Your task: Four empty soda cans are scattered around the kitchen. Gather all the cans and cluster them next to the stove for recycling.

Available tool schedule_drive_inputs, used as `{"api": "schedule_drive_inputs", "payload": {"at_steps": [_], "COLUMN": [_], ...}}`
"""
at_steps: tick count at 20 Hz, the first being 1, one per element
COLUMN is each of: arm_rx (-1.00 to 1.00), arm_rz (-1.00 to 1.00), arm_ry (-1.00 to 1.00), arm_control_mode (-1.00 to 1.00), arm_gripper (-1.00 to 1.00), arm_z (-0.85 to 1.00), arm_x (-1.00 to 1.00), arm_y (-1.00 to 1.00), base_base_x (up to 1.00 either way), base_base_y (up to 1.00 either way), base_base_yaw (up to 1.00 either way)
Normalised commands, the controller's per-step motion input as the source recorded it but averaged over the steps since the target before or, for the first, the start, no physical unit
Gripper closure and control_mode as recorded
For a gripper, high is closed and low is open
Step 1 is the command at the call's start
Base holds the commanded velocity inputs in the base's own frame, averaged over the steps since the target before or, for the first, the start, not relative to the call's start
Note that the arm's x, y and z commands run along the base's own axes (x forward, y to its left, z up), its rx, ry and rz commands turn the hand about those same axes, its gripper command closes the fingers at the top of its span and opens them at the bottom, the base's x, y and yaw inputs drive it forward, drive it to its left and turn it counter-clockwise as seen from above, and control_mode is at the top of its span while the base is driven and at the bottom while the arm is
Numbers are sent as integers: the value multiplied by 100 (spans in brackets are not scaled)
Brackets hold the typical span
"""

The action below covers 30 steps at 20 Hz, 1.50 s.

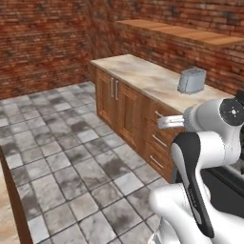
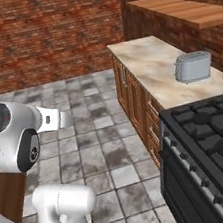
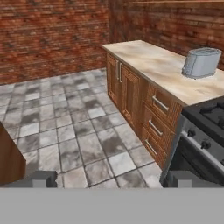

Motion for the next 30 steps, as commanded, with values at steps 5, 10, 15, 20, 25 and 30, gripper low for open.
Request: {"api": "schedule_drive_inputs", "payload": {"at_steps": [5, 10, 15, 20, 25, 30], "arm_rx": [0, 0, 0, 0, 0, 0], "arm_rz": [0, 0, 0, 0, 0, 0], "arm_ry": [0, 0, 0, 0, 0, 0], "arm_control_mode": [100, 100, 100, 100, 100, 100], "arm_gripper": [-100, -100, -100, -100, -100, -100], "arm_z": [0, 0, 0, 0, 0, 0], "arm_x": [0, 0, 0, 0, 0, 0], "arm_y": [0, 0, 0, 0, 0, 0], "base_base_x": [88, 94, 100, 99, 99, 76], "base_base_y": [23, 21, 7, 6, 5, 0], "base_base_yaw": [18, 17, 16, 18, 19, 31]}}
